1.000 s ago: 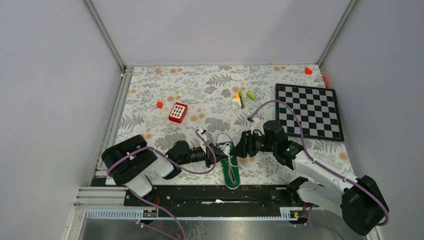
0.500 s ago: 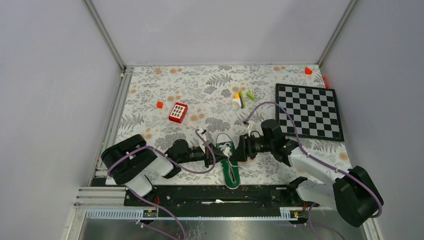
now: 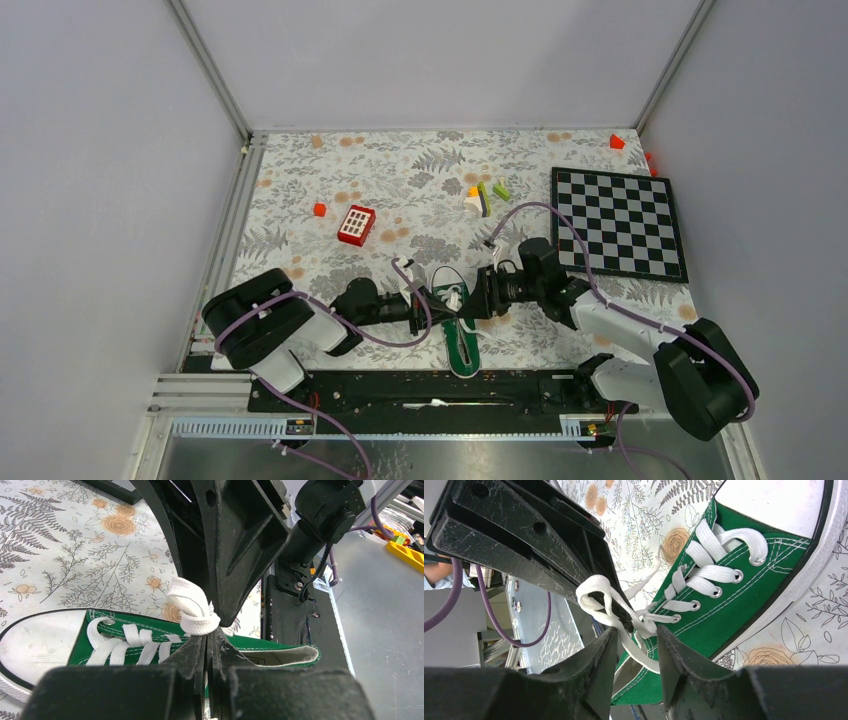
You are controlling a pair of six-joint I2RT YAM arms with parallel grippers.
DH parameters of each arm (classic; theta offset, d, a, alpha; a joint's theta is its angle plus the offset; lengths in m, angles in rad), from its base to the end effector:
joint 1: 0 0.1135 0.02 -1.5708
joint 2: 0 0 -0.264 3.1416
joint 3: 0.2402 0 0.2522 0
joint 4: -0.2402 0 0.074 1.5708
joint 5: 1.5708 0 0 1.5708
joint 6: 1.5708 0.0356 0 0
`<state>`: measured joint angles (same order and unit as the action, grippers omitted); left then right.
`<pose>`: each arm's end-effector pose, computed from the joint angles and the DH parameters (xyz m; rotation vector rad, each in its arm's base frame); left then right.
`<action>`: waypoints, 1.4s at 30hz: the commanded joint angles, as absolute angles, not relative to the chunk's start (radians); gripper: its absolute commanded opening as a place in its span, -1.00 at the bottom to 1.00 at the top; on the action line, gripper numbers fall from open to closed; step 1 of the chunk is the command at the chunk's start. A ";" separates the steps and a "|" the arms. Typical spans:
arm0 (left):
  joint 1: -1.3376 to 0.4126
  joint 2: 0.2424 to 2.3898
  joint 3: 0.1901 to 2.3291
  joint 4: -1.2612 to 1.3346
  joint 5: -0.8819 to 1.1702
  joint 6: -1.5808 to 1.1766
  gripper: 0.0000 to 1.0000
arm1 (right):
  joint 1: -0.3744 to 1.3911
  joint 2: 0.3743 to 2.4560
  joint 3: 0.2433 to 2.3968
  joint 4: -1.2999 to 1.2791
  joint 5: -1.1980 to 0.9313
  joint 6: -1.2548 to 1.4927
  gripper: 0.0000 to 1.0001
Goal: Tie the shoes
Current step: Cross the shoelace with the shoelace.
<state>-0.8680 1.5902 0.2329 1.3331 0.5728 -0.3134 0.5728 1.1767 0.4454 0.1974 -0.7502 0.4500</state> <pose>0.1401 -0.1953 0.1483 0.9365 1.5030 -1.3415 0.1777 0.1435 0.1874 -0.6296 2.1701 1.3725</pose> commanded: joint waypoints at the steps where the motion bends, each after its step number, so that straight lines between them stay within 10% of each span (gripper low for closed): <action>1: -0.864 1.583 0.264 1.396 0.619 -0.316 -1.00 | 0.564 1.194 0.458 0.261 -0.756 0.449 -0.22; 42: -0.859 1.575 0.261 1.385 0.618 -0.314 -1.00 | 0.497 1.136 0.375 0.352 -0.802 0.535 0.02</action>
<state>-0.8619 1.5902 0.2409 1.3224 0.5743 -0.3138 0.5056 1.1320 0.3756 0.3058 -0.8028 0.5323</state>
